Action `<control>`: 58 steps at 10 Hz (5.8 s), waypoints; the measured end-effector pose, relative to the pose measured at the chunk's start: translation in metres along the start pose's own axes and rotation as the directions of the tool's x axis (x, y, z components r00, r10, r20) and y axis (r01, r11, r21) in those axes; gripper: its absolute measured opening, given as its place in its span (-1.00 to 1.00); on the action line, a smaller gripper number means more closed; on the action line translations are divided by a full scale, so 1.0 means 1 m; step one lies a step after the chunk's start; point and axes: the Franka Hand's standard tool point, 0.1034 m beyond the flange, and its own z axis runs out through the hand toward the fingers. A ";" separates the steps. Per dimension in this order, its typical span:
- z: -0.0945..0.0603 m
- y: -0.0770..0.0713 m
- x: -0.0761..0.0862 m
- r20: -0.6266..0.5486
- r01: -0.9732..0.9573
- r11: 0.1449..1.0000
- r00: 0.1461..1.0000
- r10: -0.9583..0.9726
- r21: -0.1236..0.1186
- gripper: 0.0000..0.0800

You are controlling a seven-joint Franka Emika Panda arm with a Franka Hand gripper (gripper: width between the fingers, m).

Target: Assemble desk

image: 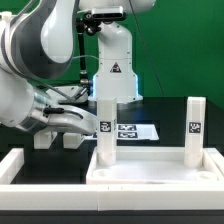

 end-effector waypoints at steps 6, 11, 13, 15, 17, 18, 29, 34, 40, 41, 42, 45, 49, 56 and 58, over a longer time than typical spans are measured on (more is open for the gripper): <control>0.001 -0.001 0.000 0.000 0.001 1.000 1.000 -0.001 -0.001 -0.29; 0.001 -0.001 0.000 0.000 0.001 1.000 1.000 -0.001 -0.001 -0.28; -0.002 -0.001 -0.004 0.009 0.005 1.000 1.000 -0.005 0.001 -0.28; -0.031 -0.012 -0.036 0.004 0.053 0.998 0.999 -0.054 0.024 -0.28; -0.052 -0.021 -0.066 -0.010 0.081 0.996 0.997 -0.080 0.041 -0.28; -0.062 -0.032 -0.089 -0.042 0.107 0.993 0.994 -0.105 0.044 -0.28; -0.088 -0.169 -0.120 -0.685 0.019 0.999 0.728 0.006 0.030 -0.28; -0.106 -0.204 -0.112 -0.911 0.060 0.998 0.410 -0.039 -0.016 -0.28; -0.080 -0.323 -0.112 -0.986 0.120 0.987 0.118 -0.120 -0.106 -0.28; -0.073 -0.323 -0.114 -0.985 0.107 0.989 0.130 -0.112 -0.098 -0.28; -0.072 -0.324 -0.114 -0.984 0.114 0.989 0.142 -0.112 -0.096 -0.28; -0.063 -0.331 -0.112 -0.969 0.166 0.967 0.127 -0.214 -0.192 -0.28; -0.064 -0.318 -0.089 -0.890 0.250 0.863 0.010 -0.456 -0.439 -0.28; -0.067 -0.325 -0.068 -0.854 0.254 0.819 -0.067 -0.516 -0.514 -0.28; -0.068 -0.327 -0.061 -0.859 0.245 0.826 -0.067 -0.508 -0.507 -0.28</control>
Offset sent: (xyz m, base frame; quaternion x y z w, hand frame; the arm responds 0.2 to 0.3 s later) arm 0.0000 0.0000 0.0000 0.0000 0.0000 0.0000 1.0000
